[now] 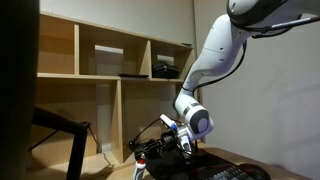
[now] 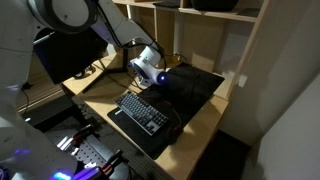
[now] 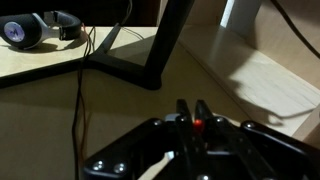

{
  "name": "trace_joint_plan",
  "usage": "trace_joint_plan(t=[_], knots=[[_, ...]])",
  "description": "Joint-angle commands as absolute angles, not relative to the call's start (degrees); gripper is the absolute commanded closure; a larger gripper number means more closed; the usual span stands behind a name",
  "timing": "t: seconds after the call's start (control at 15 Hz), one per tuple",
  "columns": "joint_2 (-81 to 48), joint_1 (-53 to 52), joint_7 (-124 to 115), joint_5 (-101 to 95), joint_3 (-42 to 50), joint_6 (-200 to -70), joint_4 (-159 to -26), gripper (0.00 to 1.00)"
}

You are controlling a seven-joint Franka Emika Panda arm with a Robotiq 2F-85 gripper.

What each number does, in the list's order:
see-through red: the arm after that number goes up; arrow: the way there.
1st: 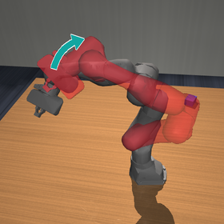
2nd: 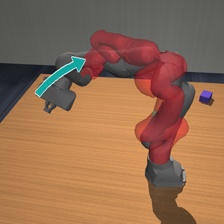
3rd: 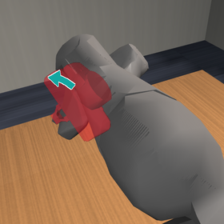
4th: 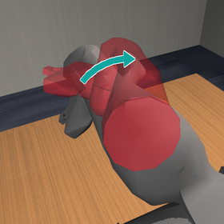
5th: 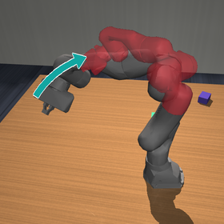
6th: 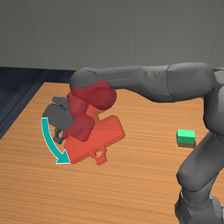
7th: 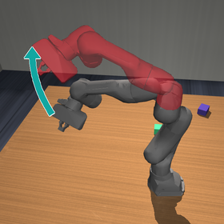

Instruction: Remove the object from the shelve and put it on the table

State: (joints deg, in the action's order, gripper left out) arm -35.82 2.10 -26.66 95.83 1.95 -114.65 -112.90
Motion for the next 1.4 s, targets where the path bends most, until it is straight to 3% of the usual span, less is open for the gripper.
trace_joint_plan(t=[0.0, 0.2, 0.27, 0.73, 1.0, 1.33], knots=[[-29.4, 2.7, -14.1, 97.5, 3.9, -116.5, -126.3, 0.97], [-22.5, 2.4, -6.9, 93.4, 6.4, -116.6, -136.2, 0.97], [-24.0, -2.7, -12.9, 96.2, 3.1, -122.5, -127.4, 0.97], [-28.0, -11.7, -34.8, 86.8, -2.8, -136.1, -109.0, 0.97], [-32.4, -14.3, -55.5, 74.2, -1.4, -142.5, -102.2, 0.97], [-34.5, -7.8, -70.1, 67.6, -0.4, -135.8, -98.0, 0.97]])
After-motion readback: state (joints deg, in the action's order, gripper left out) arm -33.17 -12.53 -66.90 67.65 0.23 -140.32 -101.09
